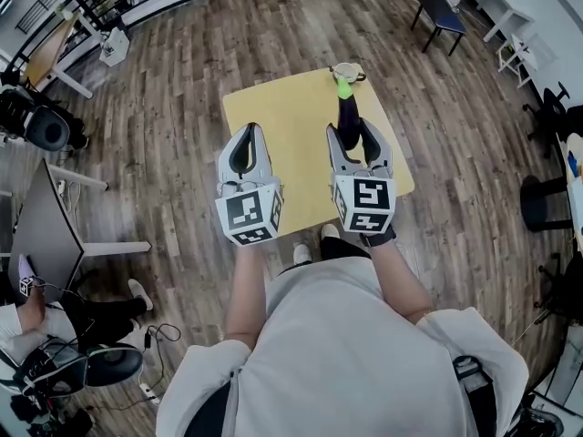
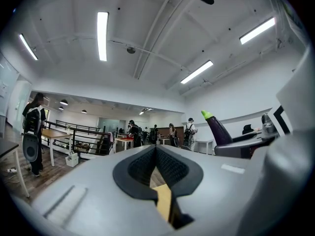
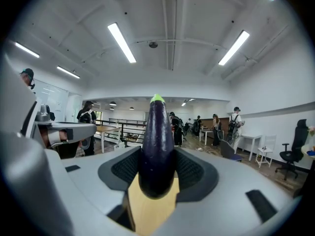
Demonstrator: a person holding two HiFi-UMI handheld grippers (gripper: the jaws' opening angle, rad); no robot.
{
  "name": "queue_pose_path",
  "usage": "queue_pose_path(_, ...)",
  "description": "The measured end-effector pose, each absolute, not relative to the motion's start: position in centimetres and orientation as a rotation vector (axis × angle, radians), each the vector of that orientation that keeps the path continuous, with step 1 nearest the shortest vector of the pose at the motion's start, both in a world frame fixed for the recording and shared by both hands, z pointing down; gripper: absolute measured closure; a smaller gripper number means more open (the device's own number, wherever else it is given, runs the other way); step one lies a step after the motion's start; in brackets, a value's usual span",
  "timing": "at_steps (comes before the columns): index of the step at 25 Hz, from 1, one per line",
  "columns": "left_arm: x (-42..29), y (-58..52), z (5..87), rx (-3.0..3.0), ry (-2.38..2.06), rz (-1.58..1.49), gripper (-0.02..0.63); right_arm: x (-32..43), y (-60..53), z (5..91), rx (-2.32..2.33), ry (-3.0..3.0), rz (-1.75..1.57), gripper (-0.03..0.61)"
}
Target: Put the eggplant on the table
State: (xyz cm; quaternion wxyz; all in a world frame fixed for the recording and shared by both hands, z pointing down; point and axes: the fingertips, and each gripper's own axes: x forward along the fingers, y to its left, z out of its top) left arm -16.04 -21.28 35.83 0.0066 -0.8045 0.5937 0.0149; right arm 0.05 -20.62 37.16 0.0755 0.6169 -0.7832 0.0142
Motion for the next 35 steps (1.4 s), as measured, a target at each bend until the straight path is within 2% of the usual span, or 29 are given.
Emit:
queue_pose_path(17,-13.7,-27.6,37.9,-2.543,1.918,-0.009,0.604,0.2,-28.3,40.0,1.692,-2.398,0.117,0.357)
queue_pose_path(35,-12.0,-30.7,38.3,-2.484,1.931,-0.059,0.604,1.6,-32.7,48.7,1.575,-2.321,0.213,0.357)
